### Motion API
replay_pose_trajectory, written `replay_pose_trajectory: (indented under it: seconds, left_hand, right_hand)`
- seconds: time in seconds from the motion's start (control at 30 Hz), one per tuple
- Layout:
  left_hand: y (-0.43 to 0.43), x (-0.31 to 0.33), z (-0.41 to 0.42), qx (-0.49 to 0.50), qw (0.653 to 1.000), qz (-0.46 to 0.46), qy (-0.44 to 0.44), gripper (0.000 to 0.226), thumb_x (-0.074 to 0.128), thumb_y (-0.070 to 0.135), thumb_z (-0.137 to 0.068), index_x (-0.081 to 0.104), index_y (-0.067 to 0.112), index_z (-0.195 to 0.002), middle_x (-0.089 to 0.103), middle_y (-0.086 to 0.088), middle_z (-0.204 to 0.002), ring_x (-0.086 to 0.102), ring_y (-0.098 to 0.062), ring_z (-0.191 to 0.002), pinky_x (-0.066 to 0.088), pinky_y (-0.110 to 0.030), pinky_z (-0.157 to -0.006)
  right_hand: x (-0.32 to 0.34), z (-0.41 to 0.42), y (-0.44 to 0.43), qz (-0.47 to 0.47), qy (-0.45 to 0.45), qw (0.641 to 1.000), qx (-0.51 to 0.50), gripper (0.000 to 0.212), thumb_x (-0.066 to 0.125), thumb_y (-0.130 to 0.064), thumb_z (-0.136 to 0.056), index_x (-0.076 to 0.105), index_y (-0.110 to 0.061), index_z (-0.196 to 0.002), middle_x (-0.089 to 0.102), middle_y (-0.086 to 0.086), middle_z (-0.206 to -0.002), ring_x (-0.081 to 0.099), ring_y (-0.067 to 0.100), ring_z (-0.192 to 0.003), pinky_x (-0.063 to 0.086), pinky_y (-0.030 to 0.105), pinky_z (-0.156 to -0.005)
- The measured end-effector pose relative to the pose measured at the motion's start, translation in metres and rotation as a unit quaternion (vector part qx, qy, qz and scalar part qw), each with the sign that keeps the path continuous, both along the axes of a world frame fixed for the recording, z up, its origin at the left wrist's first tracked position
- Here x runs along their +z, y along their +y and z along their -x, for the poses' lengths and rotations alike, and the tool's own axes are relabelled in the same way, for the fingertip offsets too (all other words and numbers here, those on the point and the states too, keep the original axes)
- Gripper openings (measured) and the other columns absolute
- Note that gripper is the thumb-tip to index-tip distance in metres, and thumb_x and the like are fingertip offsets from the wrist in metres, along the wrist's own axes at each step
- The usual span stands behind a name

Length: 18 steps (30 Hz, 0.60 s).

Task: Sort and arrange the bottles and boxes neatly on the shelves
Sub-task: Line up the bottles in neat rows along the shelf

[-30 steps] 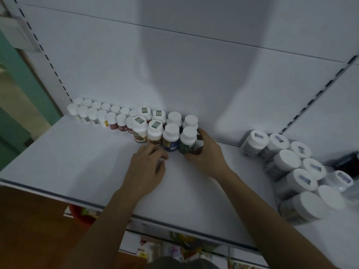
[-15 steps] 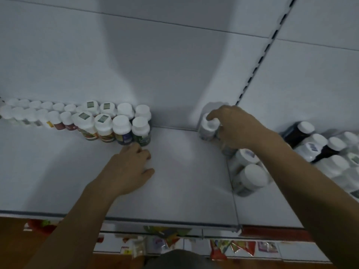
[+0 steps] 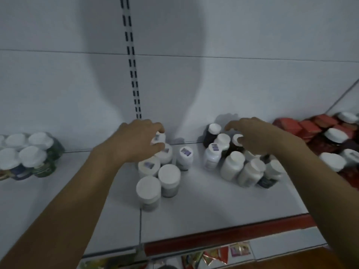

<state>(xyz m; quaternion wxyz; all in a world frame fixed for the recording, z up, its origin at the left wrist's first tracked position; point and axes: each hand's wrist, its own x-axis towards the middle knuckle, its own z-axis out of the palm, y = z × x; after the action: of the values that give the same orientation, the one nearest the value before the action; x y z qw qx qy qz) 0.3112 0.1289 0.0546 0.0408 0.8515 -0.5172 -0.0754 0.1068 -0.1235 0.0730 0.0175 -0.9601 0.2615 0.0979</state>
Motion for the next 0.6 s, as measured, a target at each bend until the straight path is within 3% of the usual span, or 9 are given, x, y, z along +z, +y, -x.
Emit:
replay_pose_trajectory:
  seconds: [0.1, 0.23, 0.37, 0.43, 0.5, 0.6]
  left_hand:
    - [-0.041, 0.004, 0.01, -0.005, 0.997, -0.077, -0.012, 0.059, 0.049, 0.063, -0.096, 0.037, 0.037, -0.147, 0.047, 0.002, -0.145, 0.047, -0.025, -0.129, 0.036, -0.044, -0.105]
    - [-0.077, 0.001, 0.027, -0.013, 0.995, -0.096, -0.013, 0.065, 0.052, 0.064, -0.094, 0.033, 0.037, -0.15, 0.045, 0.0, -0.148, 0.046, -0.025, -0.131, 0.038, -0.043, -0.105]
    - [-0.093, -0.005, 0.043, -0.024, 0.99, -0.138, 0.033, 0.068, 0.071, 0.056, -0.084, 0.041, 0.034, -0.141, 0.053, 0.005, -0.12, 0.053, -0.02, -0.11, 0.046, -0.036, -0.091]
    - [-0.096, -0.012, 0.049, -0.022, 0.985, -0.165, 0.045, 0.062, 0.079, 0.048, -0.079, 0.048, 0.033, -0.13, 0.051, 0.01, -0.107, 0.052, -0.016, -0.099, 0.042, -0.03, -0.079]
    - [-0.097, -0.017, 0.052, -0.027, 0.988, -0.147, 0.044, 0.05, 0.079, 0.039, -0.08, 0.053, 0.032, -0.123, 0.056, 0.01, -0.111, 0.054, -0.015, -0.098, 0.044, -0.031, -0.078]
    - [-0.093, -0.013, 0.05, -0.033, 0.995, -0.081, 0.05, 0.038, 0.074, 0.033, -0.086, 0.057, 0.03, -0.12, 0.058, 0.009, -0.11, 0.055, -0.015, -0.099, 0.047, -0.033, -0.084]
  right_hand:
    - [0.001, 0.031, -0.032, 0.014, 0.002, 1.0, 0.005, 0.058, 0.053, -0.007, -0.092, 0.047, -0.038, -0.14, 0.057, 0.002, -0.132, 0.051, 0.028, -0.119, 0.047, 0.045, -0.099]
    - [-0.004, 0.055, -0.065, 0.011, -0.003, 1.0, 0.003, 0.048, 0.051, -0.009, -0.096, 0.051, -0.036, -0.135, 0.059, 0.002, -0.13, 0.055, 0.025, -0.113, 0.05, 0.044, -0.094]
    - [-0.01, 0.045, -0.063, -0.013, -0.085, 0.995, 0.059, 0.037, 0.055, -0.022, -0.099, 0.056, -0.03, -0.134, 0.063, 0.002, -0.127, 0.056, 0.026, -0.116, 0.049, 0.043, -0.096]
    - [-0.015, 0.033, -0.05, -0.049, -0.12, 0.985, 0.116, 0.036, 0.059, -0.031, -0.098, 0.058, -0.029, -0.133, 0.064, 0.001, -0.12, 0.055, 0.025, -0.113, 0.049, 0.045, -0.094]
    - [-0.022, 0.021, -0.035, -0.063, -0.119, 0.977, 0.163, 0.041, 0.062, -0.042, -0.095, 0.056, -0.03, -0.134, 0.062, -0.002, -0.121, 0.052, 0.023, -0.113, 0.046, 0.043, -0.092]
    - [-0.036, 0.0, -0.021, 0.018, -0.071, 0.972, 0.224, 0.051, 0.061, -0.056, -0.091, 0.05, -0.037, -0.137, 0.051, -0.005, -0.134, 0.041, 0.025, -0.12, 0.037, 0.044, -0.093]
